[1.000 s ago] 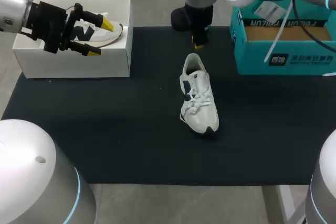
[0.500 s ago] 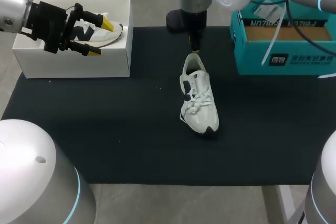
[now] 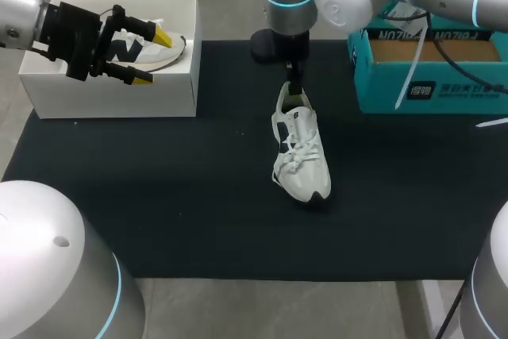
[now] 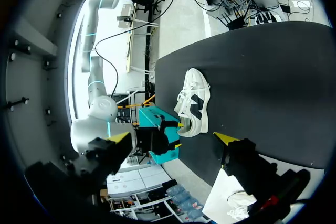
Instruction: Take the shoe out of the shoebox, open the shoe tongue, remove and reinsert the insole, then place the shoe into the shoebox
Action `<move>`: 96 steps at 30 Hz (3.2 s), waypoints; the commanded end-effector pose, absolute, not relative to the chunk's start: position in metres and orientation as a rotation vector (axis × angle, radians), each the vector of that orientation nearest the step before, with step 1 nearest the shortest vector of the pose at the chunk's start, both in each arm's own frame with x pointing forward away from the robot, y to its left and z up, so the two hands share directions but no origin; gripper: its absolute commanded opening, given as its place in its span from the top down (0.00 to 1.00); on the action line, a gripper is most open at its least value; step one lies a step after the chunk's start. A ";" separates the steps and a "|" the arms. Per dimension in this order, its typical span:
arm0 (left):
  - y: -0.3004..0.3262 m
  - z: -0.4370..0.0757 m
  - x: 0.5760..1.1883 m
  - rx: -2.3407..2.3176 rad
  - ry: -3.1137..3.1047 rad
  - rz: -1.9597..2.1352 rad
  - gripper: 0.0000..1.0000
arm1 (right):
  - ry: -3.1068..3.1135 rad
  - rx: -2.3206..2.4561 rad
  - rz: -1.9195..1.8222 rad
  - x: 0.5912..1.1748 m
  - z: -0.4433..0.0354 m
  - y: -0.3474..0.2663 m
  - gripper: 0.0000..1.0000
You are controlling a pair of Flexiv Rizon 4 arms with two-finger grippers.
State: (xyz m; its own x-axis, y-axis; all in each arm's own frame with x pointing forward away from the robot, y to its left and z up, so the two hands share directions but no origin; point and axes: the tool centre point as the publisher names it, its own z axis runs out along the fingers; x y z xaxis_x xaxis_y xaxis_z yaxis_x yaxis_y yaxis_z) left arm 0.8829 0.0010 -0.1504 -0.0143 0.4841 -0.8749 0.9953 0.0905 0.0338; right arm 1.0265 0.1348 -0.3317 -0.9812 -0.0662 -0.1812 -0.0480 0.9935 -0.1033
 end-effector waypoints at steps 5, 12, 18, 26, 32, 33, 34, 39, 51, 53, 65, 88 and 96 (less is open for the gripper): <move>0.001 -0.150 0.884 1.500 1.607 -0.845 0.00 | 2.963 -0.064 -0.174 1.034 -0.353 0.137 0.00; 0.001 -0.150 0.884 1.500 1.607 -0.845 0.00 | 2.976 -0.027 -0.156 1.035 -0.368 0.135 0.03; 0.001 -0.150 0.884 1.500 1.607 -0.845 0.00 | 2.990 -0.003 -0.150 1.035 -0.377 0.135 0.05; 0.001 -0.150 0.884 1.500 1.607 -0.845 0.00 | 3.008 0.018 -0.151 1.033 -0.386 0.134 0.13; 0.001 -0.150 0.884 1.500 1.607 -0.845 0.00 | 3.018 0.050 -0.186 1.029 -0.392 0.133 0.70; 0.001 -0.150 0.884 1.500 1.607 -0.845 0.00 | 3.018 0.055 -0.191 1.028 -0.392 0.132 0.82; 0.001 -0.150 0.884 1.500 1.607 -0.845 0.00 | 3.019 0.060 -0.194 1.028 -0.392 0.131 1.00; 0.001 -0.150 0.884 1.500 1.607 -0.845 0.00 | 3.017 0.083 -0.196 1.027 -0.393 0.130 1.00; 0.001 -0.150 0.884 1.500 1.607 -0.845 0.00 | 2.983 0.126 -0.186 1.023 -0.376 0.124 1.00; 0.001 -0.150 0.884 1.500 1.607 -0.845 0.00 | 2.970 0.116 -0.188 1.023 -0.363 0.123 1.00; 0.001 -0.150 0.884 1.500 1.607 -0.845 0.00 | 2.943 -0.006 -0.219 1.018 -0.254 0.129 1.00; 0.001 -0.150 0.884 1.500 1.607 -0.845 0.00 | 2.860 0.142 -0.042 0.990 -0.121 0.146 1.00; 0.001 -0.150 0.884 1.500 1.607 -0.845 0.00 | 2.857 0.142 -0.017 0.975 -0.088 0.147 1.00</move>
State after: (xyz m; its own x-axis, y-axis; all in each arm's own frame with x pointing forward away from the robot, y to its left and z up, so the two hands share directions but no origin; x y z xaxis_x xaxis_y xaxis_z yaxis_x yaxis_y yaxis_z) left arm 0.8829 0.0010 -0.1504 -0.0143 0.4841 -0.8749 0.9953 0.0905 0.0338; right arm 0.9844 0.1500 -0.1069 -0.9579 0.0956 -0.2707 0.0991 0.9951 0.0009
